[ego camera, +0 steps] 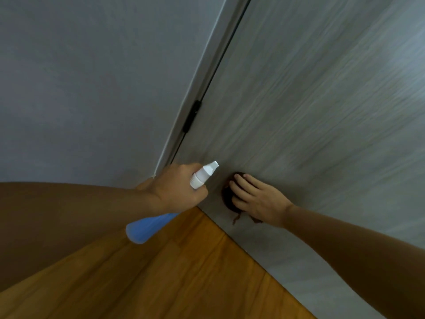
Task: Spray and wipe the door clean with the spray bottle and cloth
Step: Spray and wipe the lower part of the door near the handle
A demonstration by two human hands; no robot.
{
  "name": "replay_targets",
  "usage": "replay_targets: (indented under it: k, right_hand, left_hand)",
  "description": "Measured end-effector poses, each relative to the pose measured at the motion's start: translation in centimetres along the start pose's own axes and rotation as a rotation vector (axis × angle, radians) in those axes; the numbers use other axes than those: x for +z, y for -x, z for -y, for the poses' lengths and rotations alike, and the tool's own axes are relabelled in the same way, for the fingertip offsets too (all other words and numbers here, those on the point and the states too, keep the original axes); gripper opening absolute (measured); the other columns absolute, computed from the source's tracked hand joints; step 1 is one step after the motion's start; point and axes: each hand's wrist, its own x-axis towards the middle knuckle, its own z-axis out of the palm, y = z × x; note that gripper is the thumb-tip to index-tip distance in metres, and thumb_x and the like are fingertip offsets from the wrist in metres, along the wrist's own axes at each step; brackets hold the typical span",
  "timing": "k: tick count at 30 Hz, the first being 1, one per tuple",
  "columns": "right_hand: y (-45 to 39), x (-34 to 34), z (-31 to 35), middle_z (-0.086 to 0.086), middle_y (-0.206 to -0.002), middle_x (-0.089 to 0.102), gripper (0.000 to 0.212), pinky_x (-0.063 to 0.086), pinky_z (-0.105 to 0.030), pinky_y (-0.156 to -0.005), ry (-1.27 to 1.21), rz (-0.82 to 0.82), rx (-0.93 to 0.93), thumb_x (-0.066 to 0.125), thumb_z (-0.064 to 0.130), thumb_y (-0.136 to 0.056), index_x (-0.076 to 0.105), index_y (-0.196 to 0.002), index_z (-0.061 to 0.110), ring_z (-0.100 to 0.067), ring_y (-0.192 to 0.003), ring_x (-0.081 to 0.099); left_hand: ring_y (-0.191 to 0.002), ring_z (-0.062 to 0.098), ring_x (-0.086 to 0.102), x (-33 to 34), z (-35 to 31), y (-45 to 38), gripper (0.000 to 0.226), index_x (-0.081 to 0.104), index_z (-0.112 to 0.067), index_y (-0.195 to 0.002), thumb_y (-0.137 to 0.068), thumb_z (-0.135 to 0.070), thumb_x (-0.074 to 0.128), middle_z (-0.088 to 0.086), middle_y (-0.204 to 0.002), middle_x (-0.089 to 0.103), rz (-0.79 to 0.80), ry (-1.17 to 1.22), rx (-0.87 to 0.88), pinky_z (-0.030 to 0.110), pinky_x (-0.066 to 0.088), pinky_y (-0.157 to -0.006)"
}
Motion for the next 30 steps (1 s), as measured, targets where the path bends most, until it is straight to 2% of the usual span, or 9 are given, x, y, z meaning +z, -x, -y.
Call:
replay_targets:
  k: [2, 4, 7, 10, 15, 20, 25, 30]
  right_hand:
    - [-0.4, -0.6, -1.4, -0.026, -0.154, 0.041, 0.046, 0.021, -0.058, -0.124, 0.028, -0.056, 0.079, 0.066, 0.024, -0.093, 0.056, -0.136, 0.012, -0.049, -0.145, 0.035]
    - [-0.9, -1.0, -2.5, -0.026, -0.155, 0.04, 0.042, 0.023, -0.058, -0.124, 0.02, -0.108, 0.186, 0.057, 0.023, -0.098, 0.055, -0.137, 0.01, -0.048, -0.144, 0.036]
    - [-1.8, -0.6, -2.4, -0.025, -0.158, 0.035, 0.059, 0.019, -0.058, -0.126, 0.026, -0.113, 0.264, 0.051, 0.035, -0.097, 0.044, -0.149, 0.008, -0.048, -0.147, 0.03]
    - [-4.0, 0.1, -0.9, -0.025, -0.162, 0.028, 0.07, 0.013, -0.058, -0.127, 0.007, -0.091, 0.272, 0.05, 0.046, -0.099, 0.034, -0.156, 0.009, -0.047, -0.15, 0.023]
    - [-9.1, 2.1, 2.9, -0.022, -0.167, 0.016, 0.073, 0.003, -0.06, -0.126, 0.007, -0.033, 0.207, 0.044, 0.047, -0.103, 0.02, -0.161, 0.01, -0.047, -0.153, 0.014]
    - [-10.4, 3.9, 5.6, -0.023, -0.166, 0.017, 0.062, 0.005, -0.061, -0.125, 0.007, 0.022, 0.075, 0.04, 0.035, -0.103, 0.025, -0.159, 0.013, -0.048, -0.153, 0.012]
    - [-6.6, 5.1, 7.0, -0.019, -0.166, 0.017, 0.061, 0.005, -0.061, -0.125, -0.039, 0.082, -0.067, 0.055, 0.032, -0.102, 0.03, -0.156, 0.017, -0.047, -0.153, 0.011]
    - [0.2, 5.0, 7.3, -0.019, -0.165, 0.018, 0.061, 0.003, -0.061, -0.125, -0.091, 0.103, -0.097, 0.058, 0.028, -0.101, 0.031, -0.154, 0.015, -0.047, -0.153, 0.011]
  left_hand:
    - [-0.057, 0.014, 0.06, -0.1, 0.5, -0.1, 0.017, 0.05, -0.027, -0.071, -0.078, -0.035, 0.064, -0.005, -0.061, 0.058, 0.004, -0.009, -0.006, 0.03, 0.044, -0.052]
    - [-0.058, 0.016, 0.061, 0.0, 1.0, -0.3, 0.017, 0.052, -0.024, -0.071, -0.077, -0.036, 0.063, -0.004, -0.062, 0.059, -0.005, 0.001, -0.027, 0.036, 0.048, -0.051]
    - [-0.057, 0.019, 0.061, 0.5, 2.0, -0.8, 0.019, 0.051, -0.021, -0.071, -0.077, -0.034, 0.063, -0.002, -0.061, 0.058, -0.021, 0.007, -0.024, 0.042, 0.05, -0.052]
    - [-0.056, 0.019, 0.059, 0.8, 3.5, -0.9, 0.019, 0.049, -0.026, -0.069, -0.078, -0.034, 0.064, -0.003, -0.06, 0.057, 0.0, 0.032, -0.047, 0.041, 0.049, -0.051]
    - [-0.057, 0.021, 0.06, 1.3, 5.6, -0.5, 0.016, 0.053, -0.022, -0.074, -0.077, -0.035, 0.063, -0.002, -0.06, 0.058, -0.027, -0.049, -0.076, 0.038, 0.048, -0.051]
    - [-0.059, 0.017, 0.062, 1.3, 6.0, 0.3, 0.016, 0.054, -0.028, -0.077, -0.075, -0.043, 0.061, -0.004, -0.063, 0.061, -0.004, -0.058, -0.113, 0.037, 0.05, -0.053]
    - [-0.056, 0.015, 0.061, 1.5, 5.0, 0.5, 0.013, 0.05, -0.037, -0.076, -0.073, -0.048, 0.057, -0.006, -0.061, 0.059, 0.028, -0.04, -0.085, 0.043, 0.054, -0.052]
    - [-0.057, 0.018, 0.062, 1.6, 3.3, 0.3, 0.017, 0.052, -0.028, -0.074, -0.078, -0.042, 0.061, -0.004, -0.062, 0.06, 0.036, -0.035, -0.029, 0.046, 0.054, -0.052]
